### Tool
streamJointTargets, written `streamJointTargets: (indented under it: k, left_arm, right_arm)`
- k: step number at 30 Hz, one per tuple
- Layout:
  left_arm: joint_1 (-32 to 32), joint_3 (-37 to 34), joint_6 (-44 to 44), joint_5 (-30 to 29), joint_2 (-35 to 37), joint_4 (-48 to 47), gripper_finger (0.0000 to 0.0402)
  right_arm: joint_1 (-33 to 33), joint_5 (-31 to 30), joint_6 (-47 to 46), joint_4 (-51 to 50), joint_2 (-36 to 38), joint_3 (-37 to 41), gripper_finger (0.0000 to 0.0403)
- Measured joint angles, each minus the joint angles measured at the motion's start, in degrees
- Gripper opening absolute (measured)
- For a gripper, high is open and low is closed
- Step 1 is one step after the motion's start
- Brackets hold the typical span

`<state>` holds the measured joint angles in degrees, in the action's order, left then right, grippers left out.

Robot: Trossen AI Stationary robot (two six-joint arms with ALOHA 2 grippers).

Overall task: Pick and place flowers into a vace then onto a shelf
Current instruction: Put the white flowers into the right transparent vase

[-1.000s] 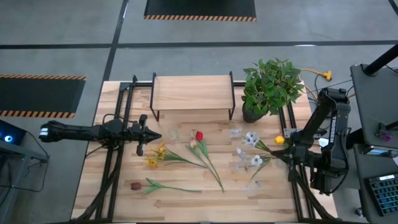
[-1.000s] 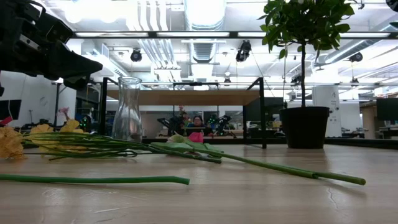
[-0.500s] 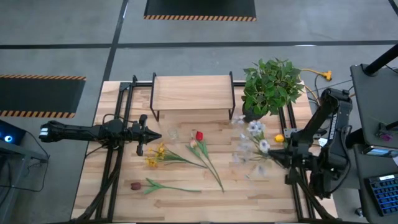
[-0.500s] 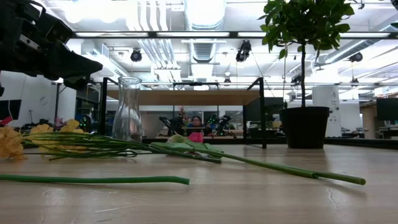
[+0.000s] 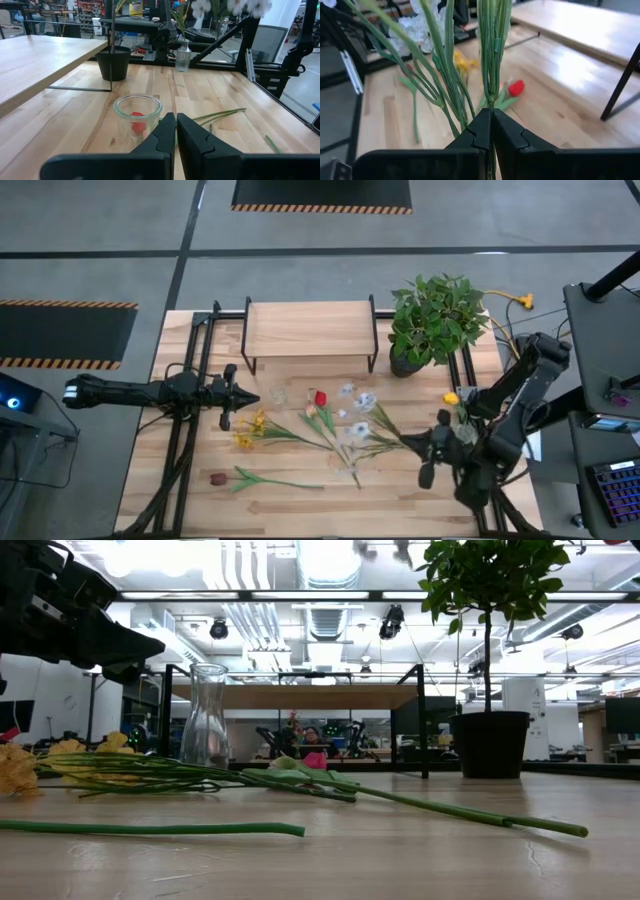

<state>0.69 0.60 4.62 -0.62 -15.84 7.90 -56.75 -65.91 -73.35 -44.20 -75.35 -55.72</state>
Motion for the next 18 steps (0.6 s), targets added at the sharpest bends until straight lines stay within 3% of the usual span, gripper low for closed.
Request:
streamJointTargets:
  k: [8, 18]
  left_arm:
    - [-0.02, 0.00, 0.00, 0.00, 0.00, 0.02, 0.0000]
    - [-0.02, 0.00, 0.00, 0.00, 0.00, 0.01, 0.0000]
  right_arm:
    - [0.31, 2.71, -1.86, -0.05, -4.84, -0.04, 0.0019]
    - [0.65, 9.78, -3.62, 0.00, -5.70, -0.09, 0.0137]
